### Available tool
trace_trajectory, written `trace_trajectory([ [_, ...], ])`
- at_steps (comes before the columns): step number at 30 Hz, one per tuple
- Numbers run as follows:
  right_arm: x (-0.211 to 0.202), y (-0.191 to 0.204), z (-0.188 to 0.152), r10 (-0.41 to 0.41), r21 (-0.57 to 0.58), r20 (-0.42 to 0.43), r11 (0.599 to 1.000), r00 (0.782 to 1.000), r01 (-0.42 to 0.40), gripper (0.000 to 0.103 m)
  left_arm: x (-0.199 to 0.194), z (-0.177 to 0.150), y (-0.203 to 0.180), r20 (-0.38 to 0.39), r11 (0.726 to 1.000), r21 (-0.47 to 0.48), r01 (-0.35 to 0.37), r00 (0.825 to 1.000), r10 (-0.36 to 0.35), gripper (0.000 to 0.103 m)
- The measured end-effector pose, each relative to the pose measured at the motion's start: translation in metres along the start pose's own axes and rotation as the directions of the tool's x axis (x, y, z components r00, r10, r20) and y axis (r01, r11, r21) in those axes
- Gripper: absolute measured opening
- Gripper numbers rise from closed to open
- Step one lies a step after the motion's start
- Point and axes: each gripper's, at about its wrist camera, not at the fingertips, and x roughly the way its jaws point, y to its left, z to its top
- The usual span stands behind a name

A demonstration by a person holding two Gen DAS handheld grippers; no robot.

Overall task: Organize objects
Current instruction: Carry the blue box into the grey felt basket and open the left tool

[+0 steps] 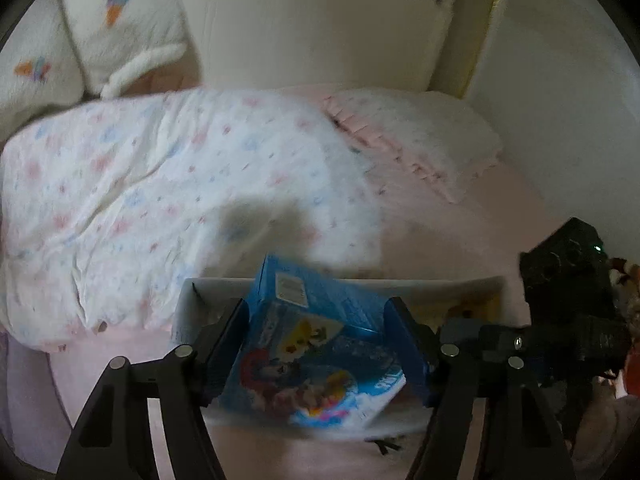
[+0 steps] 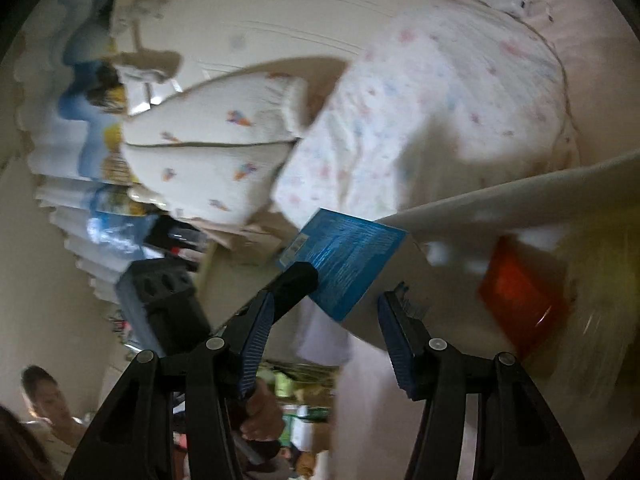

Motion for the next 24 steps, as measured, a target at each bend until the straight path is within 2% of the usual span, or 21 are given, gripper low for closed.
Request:
trace_trajectory([
  [2,0.01,-0.007,0.001,-0.03,-0.007,-0.013,1.0,0.999,0.03,0.052,0.009,-0.006,0.01,-0.001,0.999,-0.036,-0.036,0.999,0.036,0.058],
  [3,0.015,-0.009,0.001,-0.044,-0.015,-0.019,0.999,0.999,0.043,0.051,0.011,-0.01,0.015,0.006,0.996,-0.056,-0.07,0.997,0.071,0.047],
  [4,0.02,-0.009,0.0,-0.073,-0.037,-0.026,0.997,0.997,0.072,0.048,0.013,-0.013,0.018,-0.001,0.992,-0.057,-0.108,0.994,0.109,0.01],
  [5,0.024,-0.009,-0.001,-0.095,-0.056,-0.032,0.994,0.995,0.093,0.045,0.017,-0.016,0.02,-0.025,0.991,-0.054,-0.123,0.992,0.122,0.001],
  [6,0.027,-0.01,-0.001,-0.098,-0.069,-0.043,0.993,0.994,0.095,0.043,0.019,-0.019,0.021,-0.033,0.99,-0.056,-0.128,0.991,0.126,0.006],
  [9,0.032,-0.008,-0.005,-0.101,-0.081,-0.052,0.992,0.994,0.096,0.04,0.017,-0.026,0.019,-0.015,0.988,-0.052,-0.143,0.99,0.142,0.006],
  [13,0.033,0.002,-0.008,-0.174,-0.161,-0.044,0.973,0.984,0.165,0.04,0.009,-0.028,0.014,-0.001,0.987,-0.05,-0.155,0.988,0.156,0.006],
  [17,0.033,0.005,-0.006,-0.251,-0.182,-0.038,0.954,0.967,0.24,0.04,-0.003,-0.029,0.012,0.019,0.98,-0.066,-0.186,0.982,0.187,0.007],
  [20,0.04,0.007,-0.003,-0.293,-0.188,-0.042,0.941,0.955,0.28,0.04,-0.013,-0.031,0.012,0.04,0.976,-0.074,-0.206,0.977,0.209,0.019],
  [21,0.045,0.007,-0.002,-0.31,-0.187,-0.049,0.937,0.949,0.296,0.04,-0.016,-0.033,0.013,0.046,0.975,-0.078,-0.208,0.976,0.212,0.023],
  [23,0.059,0.007,0.003,-0.375,-0.175,-0.079,0.917,0.924,0.357,0.04,-0.024,-0.038,0.018,0.059,0.974,-0.101,-0.201,0.976,0.208,0.024],
  [24,0.07,0.007,0.007,-0.428,-0.175,-0.096,0.896,0.899,0.408,0.04,-0.027,-0.041,0.022,0.065,0.974,-0.115,-0.196,0.977,0.204,0.024],
])
